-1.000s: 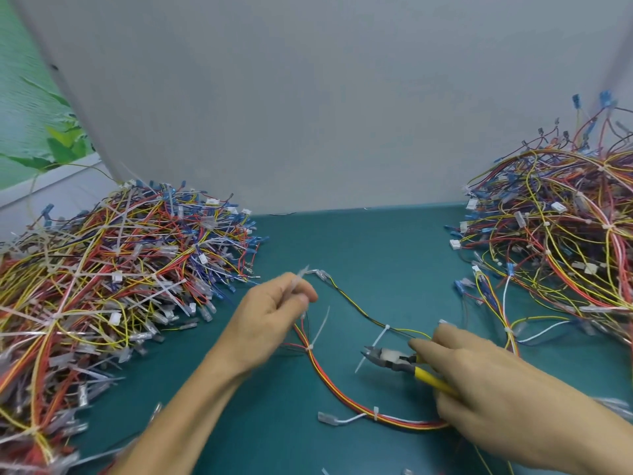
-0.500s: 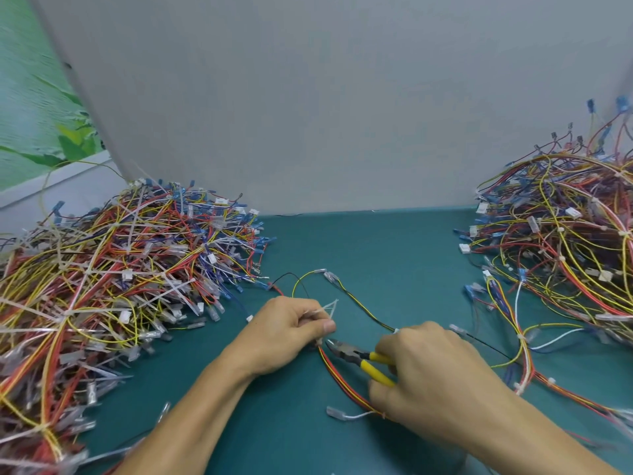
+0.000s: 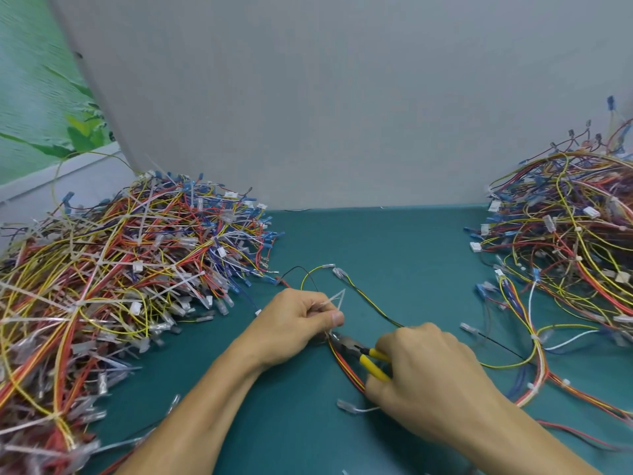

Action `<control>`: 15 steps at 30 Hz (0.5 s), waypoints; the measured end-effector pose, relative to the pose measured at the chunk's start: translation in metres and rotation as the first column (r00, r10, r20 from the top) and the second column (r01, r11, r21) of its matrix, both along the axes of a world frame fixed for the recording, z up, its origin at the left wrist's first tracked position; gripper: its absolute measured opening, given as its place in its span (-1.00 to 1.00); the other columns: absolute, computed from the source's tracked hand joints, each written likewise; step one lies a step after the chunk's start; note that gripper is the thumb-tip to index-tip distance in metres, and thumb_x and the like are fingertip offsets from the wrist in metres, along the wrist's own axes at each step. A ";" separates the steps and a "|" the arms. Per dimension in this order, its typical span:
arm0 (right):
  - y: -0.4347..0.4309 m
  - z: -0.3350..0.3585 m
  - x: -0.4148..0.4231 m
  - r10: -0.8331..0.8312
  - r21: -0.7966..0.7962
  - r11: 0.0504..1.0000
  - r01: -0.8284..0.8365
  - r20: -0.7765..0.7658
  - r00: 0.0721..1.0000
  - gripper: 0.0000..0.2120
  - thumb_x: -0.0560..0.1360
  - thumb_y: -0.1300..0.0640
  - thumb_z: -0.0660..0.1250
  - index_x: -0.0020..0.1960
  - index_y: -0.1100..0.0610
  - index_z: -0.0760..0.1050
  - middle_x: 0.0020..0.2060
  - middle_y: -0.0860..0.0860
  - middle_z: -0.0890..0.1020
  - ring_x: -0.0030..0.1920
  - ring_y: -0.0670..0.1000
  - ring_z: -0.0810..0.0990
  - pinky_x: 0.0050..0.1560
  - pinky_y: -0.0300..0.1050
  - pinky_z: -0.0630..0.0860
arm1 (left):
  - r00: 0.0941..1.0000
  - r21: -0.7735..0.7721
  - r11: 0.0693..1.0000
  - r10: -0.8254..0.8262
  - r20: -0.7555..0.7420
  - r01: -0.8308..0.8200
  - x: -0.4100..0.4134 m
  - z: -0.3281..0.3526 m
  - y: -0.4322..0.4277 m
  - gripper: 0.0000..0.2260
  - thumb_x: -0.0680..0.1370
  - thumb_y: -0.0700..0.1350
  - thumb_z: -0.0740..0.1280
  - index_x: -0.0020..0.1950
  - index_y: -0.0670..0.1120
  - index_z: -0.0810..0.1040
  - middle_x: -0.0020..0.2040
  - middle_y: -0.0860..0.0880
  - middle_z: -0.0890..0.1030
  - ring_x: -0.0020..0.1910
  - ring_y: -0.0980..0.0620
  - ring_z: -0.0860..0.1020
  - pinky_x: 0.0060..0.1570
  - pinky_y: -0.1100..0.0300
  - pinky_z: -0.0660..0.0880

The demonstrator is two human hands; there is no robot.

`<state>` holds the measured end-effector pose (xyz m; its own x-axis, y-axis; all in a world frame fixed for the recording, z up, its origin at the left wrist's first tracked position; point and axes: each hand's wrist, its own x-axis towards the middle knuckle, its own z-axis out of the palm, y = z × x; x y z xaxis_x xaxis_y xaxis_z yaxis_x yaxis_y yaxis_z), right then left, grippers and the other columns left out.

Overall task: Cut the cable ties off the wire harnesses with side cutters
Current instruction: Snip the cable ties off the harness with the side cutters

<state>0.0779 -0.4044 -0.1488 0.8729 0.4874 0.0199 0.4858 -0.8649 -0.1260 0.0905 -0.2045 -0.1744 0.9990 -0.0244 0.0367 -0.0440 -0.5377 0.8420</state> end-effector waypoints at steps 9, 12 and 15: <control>0.002 -0.003 -0.002 0.023 -0.014 1.000 -0.022 0.020 1.000 -0.73 0.45 -0.13 0.17 -0.20 0.08 0.32 -0.30 -0.01 0.33 -0.22 0.16 0.35 -0.29 -0.07 0.26 | 1.000 0.006 1.000 0.023 -0.002 -0.023 0.001 -0.002 0.001 -0.84 0.52 -0.08 0.40 -0.23 -0.10 0.61 -0.47 0.12 0.35 -0.43 0.13 0.27 -0.37 0.23 0.22; 0.002 -0.003 -0.002 0.029 -0.028 0.999 -0.029 0.026 0.999 -0.75 0.47 -0.12 0.16 -0.18 0.07 0.32 -0.31 -0.01 0.30 -0.22 0.16 0.34 -0.29 -0.06 0.24 | 1.000 0.012 1.000 0.027 0.005 -0.027 0.001 -0.003 0.001 -0.85 0.52 -0.08 0.40 -0.24 -0.08 0.62 -0.48 0.13 0.35 -0.44 0.15 0.27 -0.38 0.25 0.21; 0.003 -0.004 -0.001 0.041 -0.036 0.999 -0.039 0.037 0.998 -0.75 0.49 -0.11 0.15 -0.18 0.07 0.32 -0.29 0.00 0.31 -0.21 0.16 0.33 -0.28 -0.05 0.23 | 1.000 0.014 1.000 0.024 0.006 -0.024 0.002 -0.003 0.002 -0.84 0.51 -0.06 0.40 -0.24 -0.07 0.62 -0.48 0.12 0.33 -0.44 0.14 0.25 -0.38 0.25 0.20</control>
